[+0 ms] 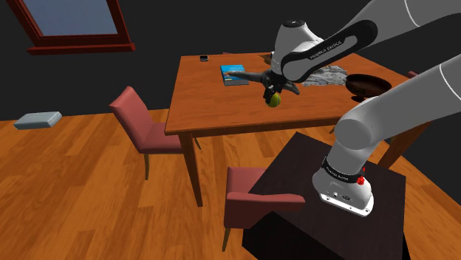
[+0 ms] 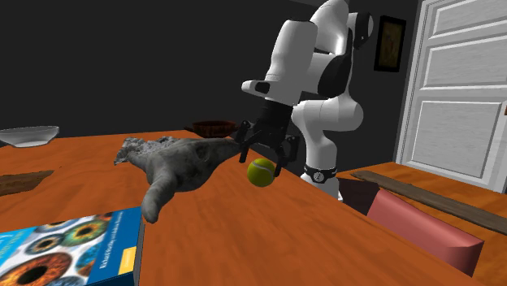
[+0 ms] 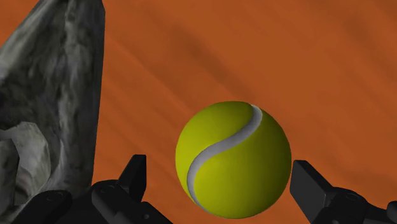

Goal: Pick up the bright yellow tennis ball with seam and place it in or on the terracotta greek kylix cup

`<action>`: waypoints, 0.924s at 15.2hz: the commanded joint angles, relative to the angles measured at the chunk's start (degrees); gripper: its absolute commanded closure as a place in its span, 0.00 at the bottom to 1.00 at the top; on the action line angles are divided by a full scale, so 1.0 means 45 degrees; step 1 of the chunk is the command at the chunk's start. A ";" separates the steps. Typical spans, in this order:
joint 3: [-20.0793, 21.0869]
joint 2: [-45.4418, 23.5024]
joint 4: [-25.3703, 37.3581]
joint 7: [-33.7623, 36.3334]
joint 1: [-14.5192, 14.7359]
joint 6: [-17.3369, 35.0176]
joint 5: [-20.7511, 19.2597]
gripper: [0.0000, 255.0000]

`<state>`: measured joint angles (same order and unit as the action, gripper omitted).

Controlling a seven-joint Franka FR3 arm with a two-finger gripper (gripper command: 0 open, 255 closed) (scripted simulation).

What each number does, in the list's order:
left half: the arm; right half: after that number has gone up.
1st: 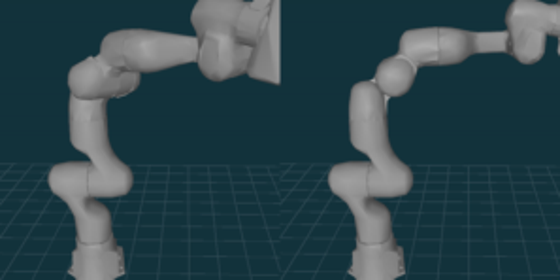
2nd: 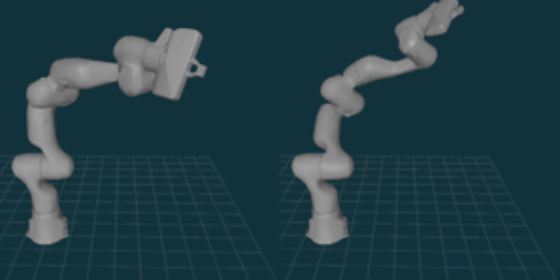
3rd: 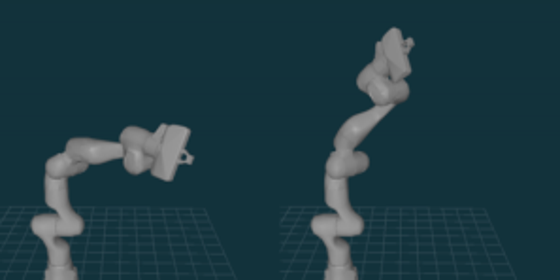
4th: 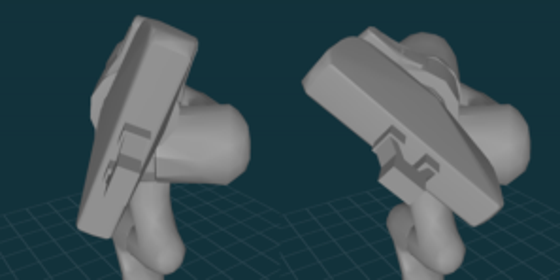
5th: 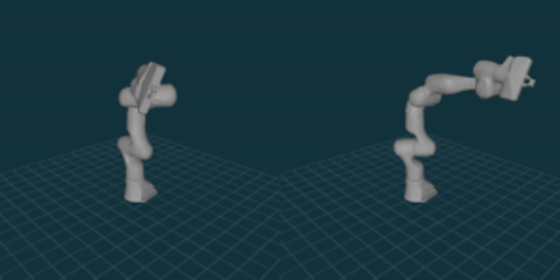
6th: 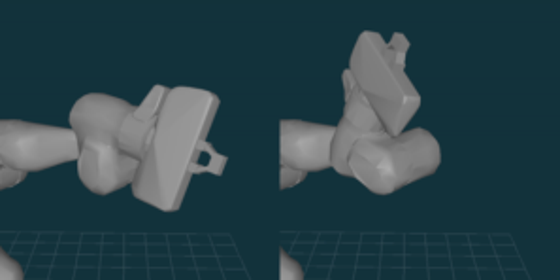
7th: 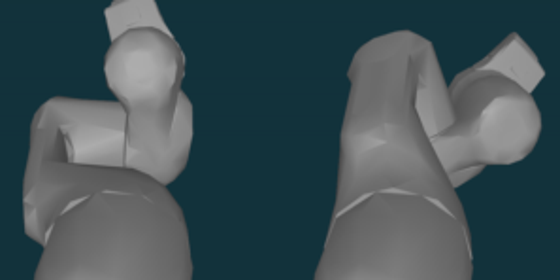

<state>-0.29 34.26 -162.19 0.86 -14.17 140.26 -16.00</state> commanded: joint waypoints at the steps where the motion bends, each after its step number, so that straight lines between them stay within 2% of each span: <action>1: -0.0001 -0.0003 -0.0001 0.0000 -0.0002 0.0001 -0.0001 1.00; 10: -0.0001 -0.0002 -0.0001 0.0000 -0.0002 0.0001 0.0000 1.00; 14: -0.0044 0.0470 0.0416 -0.0220 0.0129 -0.0880 0.0199 1.00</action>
<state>-0.39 35.80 -160.86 0.19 -13.72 137.42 -15.33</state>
